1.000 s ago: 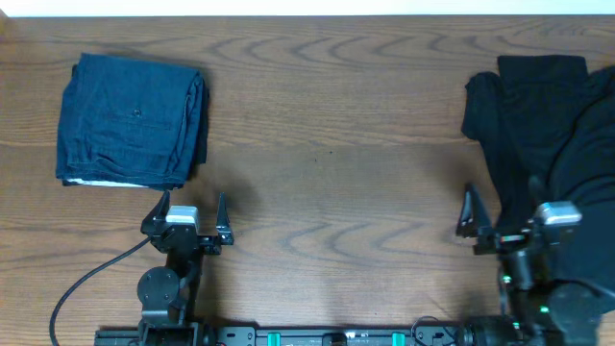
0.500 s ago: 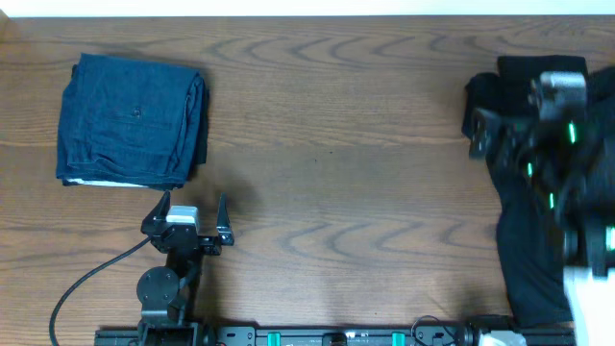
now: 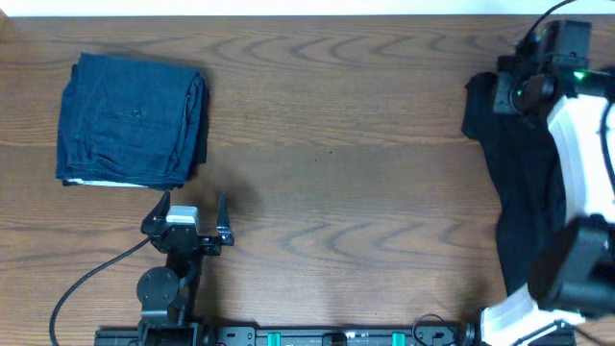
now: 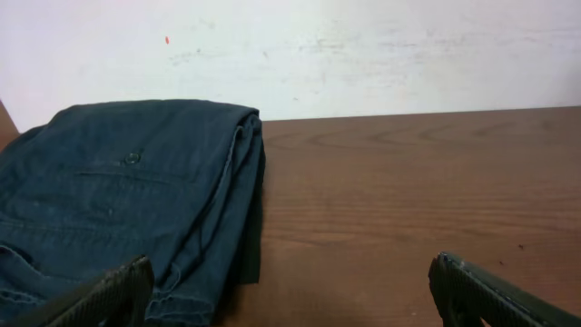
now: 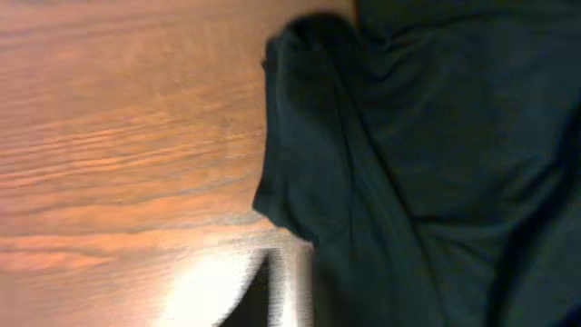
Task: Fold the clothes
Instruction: 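Reach the right gripper to the black shirt's far edge and grasp it, then drag the grasped black shirt leftward toward the table center with the right gripper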
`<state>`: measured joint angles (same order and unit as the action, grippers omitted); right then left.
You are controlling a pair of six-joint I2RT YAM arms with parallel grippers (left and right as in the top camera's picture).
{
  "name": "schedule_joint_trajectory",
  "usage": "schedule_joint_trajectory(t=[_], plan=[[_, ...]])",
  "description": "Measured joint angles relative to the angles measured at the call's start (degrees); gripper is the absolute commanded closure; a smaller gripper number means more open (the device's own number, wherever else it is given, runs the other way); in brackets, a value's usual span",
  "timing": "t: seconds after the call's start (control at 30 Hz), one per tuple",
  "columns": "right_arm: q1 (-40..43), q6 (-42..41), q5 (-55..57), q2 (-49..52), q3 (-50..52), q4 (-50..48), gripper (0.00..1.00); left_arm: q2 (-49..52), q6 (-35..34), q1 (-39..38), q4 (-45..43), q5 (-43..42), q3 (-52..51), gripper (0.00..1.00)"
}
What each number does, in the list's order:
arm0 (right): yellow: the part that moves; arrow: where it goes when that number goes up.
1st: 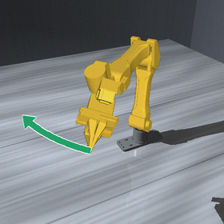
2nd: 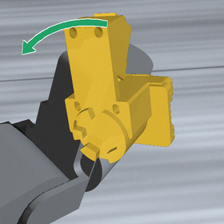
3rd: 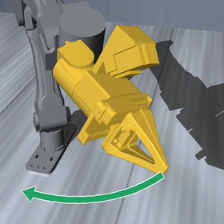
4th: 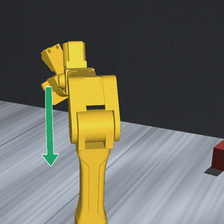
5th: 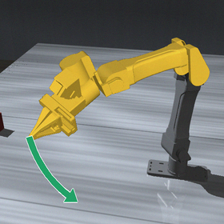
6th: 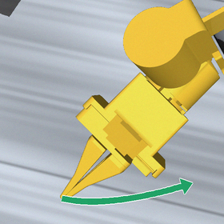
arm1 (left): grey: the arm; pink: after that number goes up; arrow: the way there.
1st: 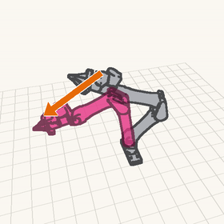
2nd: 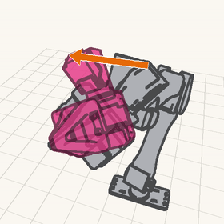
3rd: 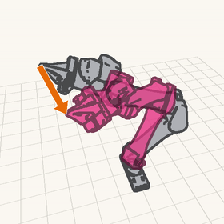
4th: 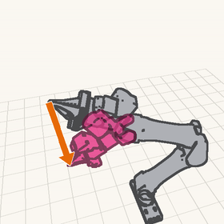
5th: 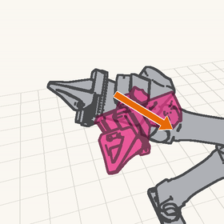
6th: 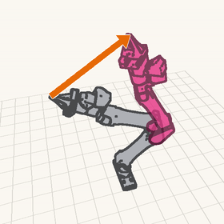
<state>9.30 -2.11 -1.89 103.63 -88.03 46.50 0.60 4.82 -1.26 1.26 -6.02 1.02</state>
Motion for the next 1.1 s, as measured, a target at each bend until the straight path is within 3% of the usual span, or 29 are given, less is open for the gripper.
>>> schedule_joint_trajectory(t=[0.4, 1.1], plan=[[0.0, 1.6, -1.1, 14.0, 0.0, -9.0, 0.99, 0.0, 0.0, 0.0, 0.0, 0.0, 0.0, 0.02], [-0.4, 1.7, -2.8, 22.8, -2.7, -10.2, 0.99, 0.0, 0.0, 0.0, 0.0, 0.0, 0.0, 0.02]])
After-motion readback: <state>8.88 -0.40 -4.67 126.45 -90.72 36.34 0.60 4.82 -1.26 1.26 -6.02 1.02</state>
